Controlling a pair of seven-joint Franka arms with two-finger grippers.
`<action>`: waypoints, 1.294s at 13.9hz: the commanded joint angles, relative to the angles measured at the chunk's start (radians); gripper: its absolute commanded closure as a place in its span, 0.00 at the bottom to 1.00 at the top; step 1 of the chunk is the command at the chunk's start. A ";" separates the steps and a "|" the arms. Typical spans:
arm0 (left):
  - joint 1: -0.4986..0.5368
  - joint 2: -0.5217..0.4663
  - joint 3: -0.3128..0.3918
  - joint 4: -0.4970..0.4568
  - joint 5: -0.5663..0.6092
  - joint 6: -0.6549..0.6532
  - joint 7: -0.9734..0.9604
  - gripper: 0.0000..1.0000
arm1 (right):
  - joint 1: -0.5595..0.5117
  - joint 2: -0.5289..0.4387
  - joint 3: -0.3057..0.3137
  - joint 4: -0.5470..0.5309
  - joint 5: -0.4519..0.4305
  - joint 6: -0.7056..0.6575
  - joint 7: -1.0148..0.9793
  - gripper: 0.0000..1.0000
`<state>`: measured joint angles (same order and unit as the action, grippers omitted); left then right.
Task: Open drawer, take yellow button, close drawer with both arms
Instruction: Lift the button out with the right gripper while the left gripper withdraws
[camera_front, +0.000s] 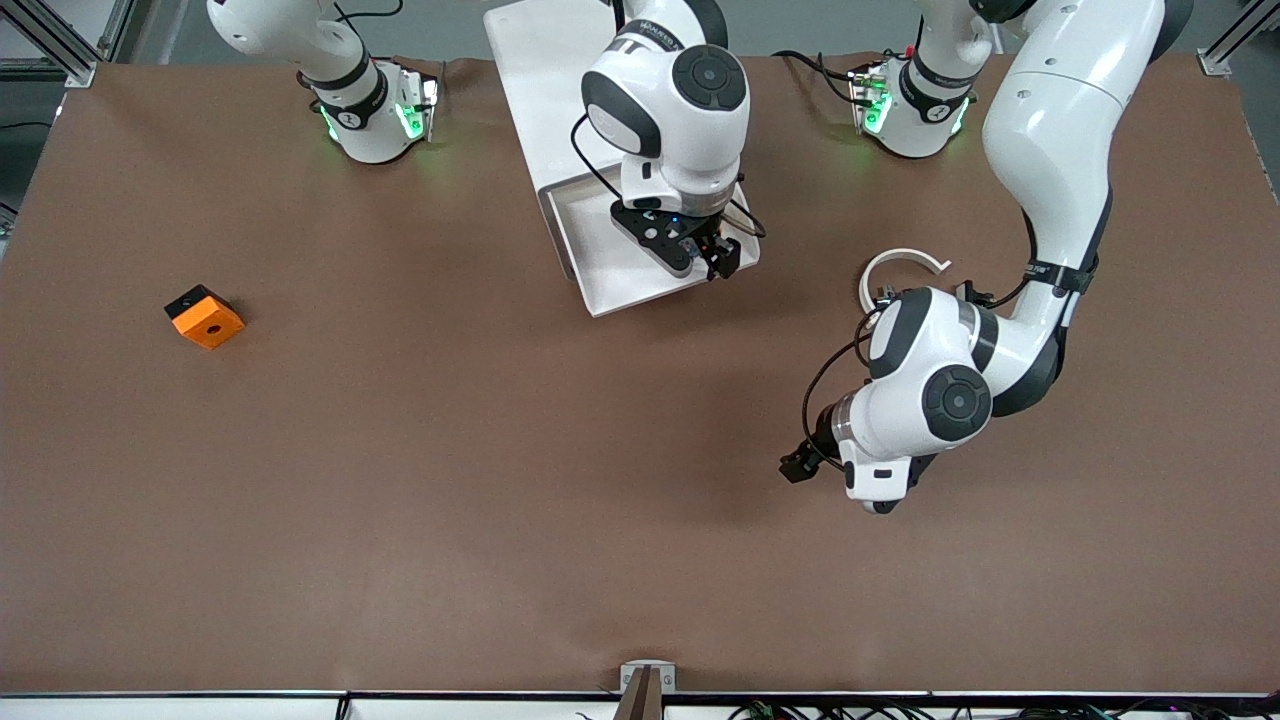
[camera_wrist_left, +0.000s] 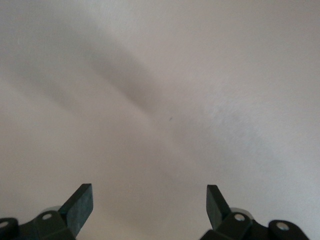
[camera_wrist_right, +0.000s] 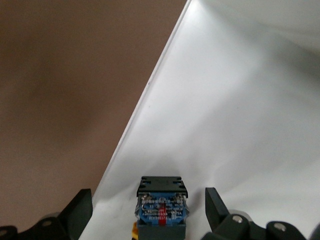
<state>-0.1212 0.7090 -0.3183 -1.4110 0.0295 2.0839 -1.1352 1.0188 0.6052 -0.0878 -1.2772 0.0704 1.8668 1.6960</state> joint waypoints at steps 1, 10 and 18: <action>-0.011 -0.020 0.001 0.009 0.102 0.008 0.038 0.00 | 0.000 0.004 0.007 0.016 -0.012 -0.015 0.014 0.11; -0.012 -0.081 -0.022 0.015 0.204 0.007 0.114 0.00 | 0.001 0.002 0.007 0.018 -0.009 -0.014 0.016 1.00; -0.021 -0.091 -0.076 -0.022 0.204 -0.040 0.103 0.00 | -0.100 -0.005 0.016 0.166 0.084 -0.127 -0.001 1.00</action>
<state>-0.1406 0.6367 -0.3701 -1.3991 0.2149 2.0728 -1.0245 0.9855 0.6031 -0.0899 -1.1882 0.1173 1.8106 1.7018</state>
